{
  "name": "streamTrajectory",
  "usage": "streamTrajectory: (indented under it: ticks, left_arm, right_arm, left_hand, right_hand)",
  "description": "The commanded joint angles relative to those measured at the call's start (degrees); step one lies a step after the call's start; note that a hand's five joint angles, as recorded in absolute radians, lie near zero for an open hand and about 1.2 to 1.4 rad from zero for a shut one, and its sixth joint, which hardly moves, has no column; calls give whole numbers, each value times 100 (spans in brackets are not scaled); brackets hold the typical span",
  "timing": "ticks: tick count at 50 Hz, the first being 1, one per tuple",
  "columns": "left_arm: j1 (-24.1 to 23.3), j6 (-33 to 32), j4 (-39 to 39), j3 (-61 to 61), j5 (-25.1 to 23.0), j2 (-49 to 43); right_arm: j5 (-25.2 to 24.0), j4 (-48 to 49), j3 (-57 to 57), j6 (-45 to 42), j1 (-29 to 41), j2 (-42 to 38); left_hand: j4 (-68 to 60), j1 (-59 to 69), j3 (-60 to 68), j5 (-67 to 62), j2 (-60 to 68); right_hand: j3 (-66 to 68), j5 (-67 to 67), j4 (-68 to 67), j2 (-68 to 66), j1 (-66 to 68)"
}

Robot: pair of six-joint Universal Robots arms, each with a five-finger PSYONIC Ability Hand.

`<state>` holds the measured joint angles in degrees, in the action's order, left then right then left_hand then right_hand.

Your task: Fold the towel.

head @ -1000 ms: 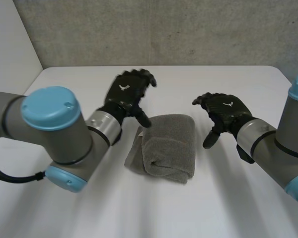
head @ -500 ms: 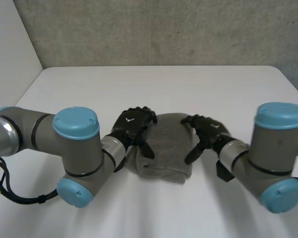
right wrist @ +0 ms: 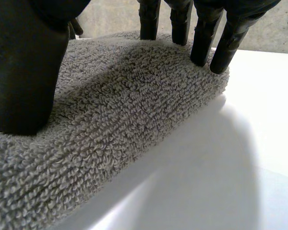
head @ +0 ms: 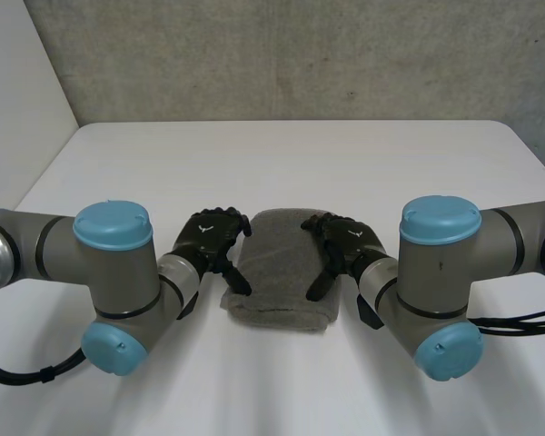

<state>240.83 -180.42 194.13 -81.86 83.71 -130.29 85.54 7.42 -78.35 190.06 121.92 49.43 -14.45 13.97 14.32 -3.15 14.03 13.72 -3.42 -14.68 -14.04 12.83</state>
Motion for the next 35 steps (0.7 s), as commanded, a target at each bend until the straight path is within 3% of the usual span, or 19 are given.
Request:
streamTrajectory:
  ticks: [1, 7, 12, 15, 17, 22, 35]
  left_arm:
    - [-10, -81, -77, 74, -13, 135]
    - [-10, -72, -253, 74, -13, 811]
    - [17, -46, -402, 162, 13, 1347]
    - [95, -63, -647, 372, 49, 1646]
    - [166, -11, -851, 522, 58, 1797]
    - [438, 69, -1589, 900, 145, 2280]
    - [711, 640, -2300, 1094, 348, 2553]
  right_arm:
    - [24, -83, -163, -48, -45, 225]
    - [24, -109, -322, -171, -89, 1104]
    - [86, -223, -234, -865, -248, 1719]
    - [393, -285, -181, -1445, -441, 2097]
    - [857, -293, -128, -1769, -494, 2325]
    - [1350, -293, -102, -1841, -467, 2711]
    - [1272, -355, -32, -1815, -555, 2853]
  left_hand:
    - [390, -342, -377, 260, -348]
    - [390, -342, -377, 260, -348]
    - [390, -342, -377, 260, -348]
    - [390, -342, -377, 260, -348]
    - [390, -342, -377, 260, -348]
    - [390, -342, -377, 260, -348]
    - [340, -292, -326, 210, -298]
  right_hand:
    - [-372, 342, 468, 404, -283]
    - [-372, 342, 468, 404, -283]
    - [-372, 342, 468, 404, -283]
    - [-372, 342, 468, 404, -283]
    - [-372, 342, 468, 404, -283]
    - [-372, 342, 468, 404, -283]
    - [-372, 342, 468, 404, -283]
